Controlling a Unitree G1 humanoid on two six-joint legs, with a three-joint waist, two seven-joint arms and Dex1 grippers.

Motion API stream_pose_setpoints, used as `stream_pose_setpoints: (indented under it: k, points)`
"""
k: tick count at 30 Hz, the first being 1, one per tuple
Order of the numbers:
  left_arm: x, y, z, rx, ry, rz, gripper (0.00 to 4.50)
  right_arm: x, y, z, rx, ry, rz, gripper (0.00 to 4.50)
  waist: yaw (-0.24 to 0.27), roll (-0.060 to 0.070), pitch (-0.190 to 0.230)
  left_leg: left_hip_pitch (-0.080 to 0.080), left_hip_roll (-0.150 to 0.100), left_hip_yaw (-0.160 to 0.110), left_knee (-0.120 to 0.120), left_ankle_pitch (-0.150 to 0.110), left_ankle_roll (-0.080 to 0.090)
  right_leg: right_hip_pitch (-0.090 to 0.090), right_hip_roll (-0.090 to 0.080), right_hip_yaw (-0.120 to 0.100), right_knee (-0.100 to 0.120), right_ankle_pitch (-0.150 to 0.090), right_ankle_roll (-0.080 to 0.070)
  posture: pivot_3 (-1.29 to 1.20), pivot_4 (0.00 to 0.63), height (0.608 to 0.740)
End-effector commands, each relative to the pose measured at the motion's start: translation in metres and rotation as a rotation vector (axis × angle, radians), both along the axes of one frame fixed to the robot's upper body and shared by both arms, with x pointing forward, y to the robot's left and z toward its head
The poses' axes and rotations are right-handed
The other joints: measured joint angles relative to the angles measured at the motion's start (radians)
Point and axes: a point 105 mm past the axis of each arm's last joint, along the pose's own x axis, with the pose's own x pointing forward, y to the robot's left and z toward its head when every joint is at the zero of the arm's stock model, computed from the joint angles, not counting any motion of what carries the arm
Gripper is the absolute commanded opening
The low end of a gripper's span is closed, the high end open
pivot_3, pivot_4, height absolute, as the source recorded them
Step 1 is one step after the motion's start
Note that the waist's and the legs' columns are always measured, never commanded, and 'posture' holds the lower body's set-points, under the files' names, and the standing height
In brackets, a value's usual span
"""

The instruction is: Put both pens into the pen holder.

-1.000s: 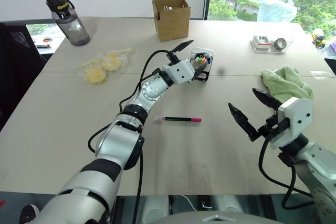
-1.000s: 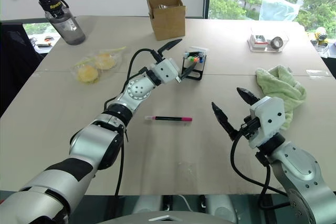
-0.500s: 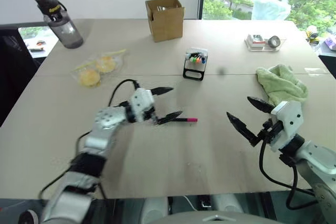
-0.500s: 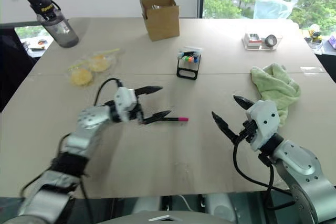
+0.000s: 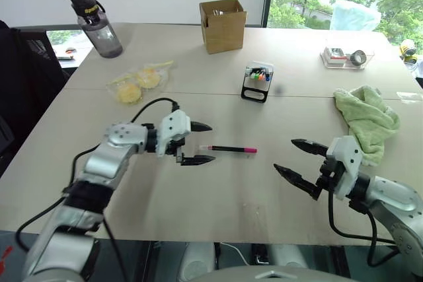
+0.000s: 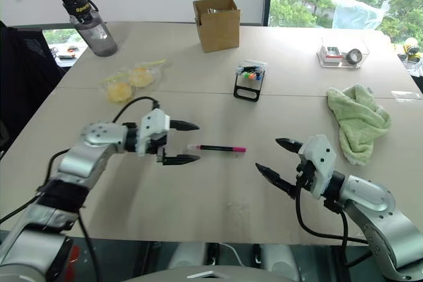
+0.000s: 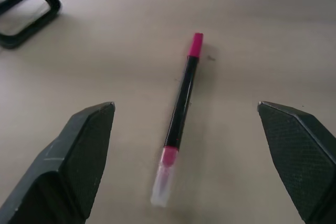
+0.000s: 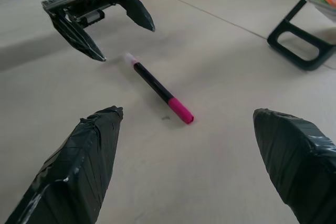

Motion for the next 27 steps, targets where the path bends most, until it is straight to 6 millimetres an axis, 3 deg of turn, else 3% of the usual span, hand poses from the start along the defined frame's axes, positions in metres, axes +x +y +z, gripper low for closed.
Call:
stream_pose_setpoints:
  k: [1, 3, 6, 11, 15, 19, 22, 27]
  points:
    - [0.005, 0.003, -0.010, 0.062, 0.006, -0.057, 4.23, -0.004, -0.001, 0.013, 0.000, -0.069, -0.031, 4.27, -0.003, 0.000, 0.000, -0.001, -0.001, -0.002, 0.000, 0.000, 0.000, -0.001, 0.000, 0.000, 0.000, 0.000, 0.000, 0.00, 0.150, 0.736]
    - [0.010, 0.004, -0.014, 0.073, 0.020, -0.062, 3.60, -0.008, -0.002, 0.013, 0.005, -0.069, -0.052, 4.27, -0.005, 0.000, 0.000, -0.006, -0.005, -0.010, 0.000, 0.000, 0.000, -0.004, 0.002, 0.001, 0.000, 0.000, 0.000, 0.00, 0.150, 0.736]
    - [0.017, 0.004, -0.017, 0.091, 0.001, -0.069, 2.09, -0.012, -0.002, 0.012, 0.010, -0.066, -0.073, 4.27, -0.001, 0.000, 0.000, -0.009, -0.006, -0.015, 0.001, 0.000, 0.000, -0.008, 0.002, 0.000, 0.000, 0.000, 0.000, 0.00, 0.150, 0.736]
    - [0.015, 0.002, -0.022, 0.108, 0.008, -0.116, 0.08, -0.015, -0.002, 0.011, 0.015, -0.062, -0.084, 4.27, -0.002, 0.000, 0.000, -0.008, -0.006, -0.015, 0.001, 0.000, 0.000, -0.007, 0.001, 0.000, 0.001, 0.000, 0.001, 0.00, 0.150, 0.736]
    - [0.015, 0.000, -0.014, 0.041, 0.005, -0.096, 0.03, -0.013, -0.002, 0.010, 0.019, -0.060, -0.088, 4.27, -0.003, 0.000, 0.000, -0.008, -0.006, -0.016, 0.002, 0.000, 0.000, -0.007, 0.001, 0.000, 0.001, 0.000, 0.001, 0.00, 0.150, 0.736]
    - [0.017, -0.013, 0.025, -0.227, 0.025, -0.011, 0.03, -0.003, 0.000, 0.020, 0.146, -0.041, -0.125, 4.27, -0.003, -0.001, 0.000, -0.009, -0.006, -0.017, 0.002, 0.000, 0.000, -0.007, 0.000, 0.000, 0.001, 0.000, 0.001, 0.00, 0.150, 0.736]
    - [0.000, -0.028, 0.057, -0.463, 0.105, 0.019, 0.03, 0.010, 0.010, 0.032, 0.317, 0.017, -0.123, 4.27, -0.015, -0.002, 0.001, -0.009, -0.004, -0.017, 0.003, 0.000, 0.000, -0.007, -0.001, 0.000, 0.001, 0.000, 0.000, 0.00, 0.150, 0.736]
    - [-0.026, -0.048, 0.081, -0.667, 0.215, 0.047, 0.03, 0.030, 0.032, 0.063, 0.544, 0.081, -0.040, 4.27, -0.024, -0.001, 0.001, -0.008, -0.002, -0.018, 0.004, 0.002, -0.003, -0.006, -0.005, 0.000, 0.002, 0.000, 0.000, 0.00, 0.150, 0.736]
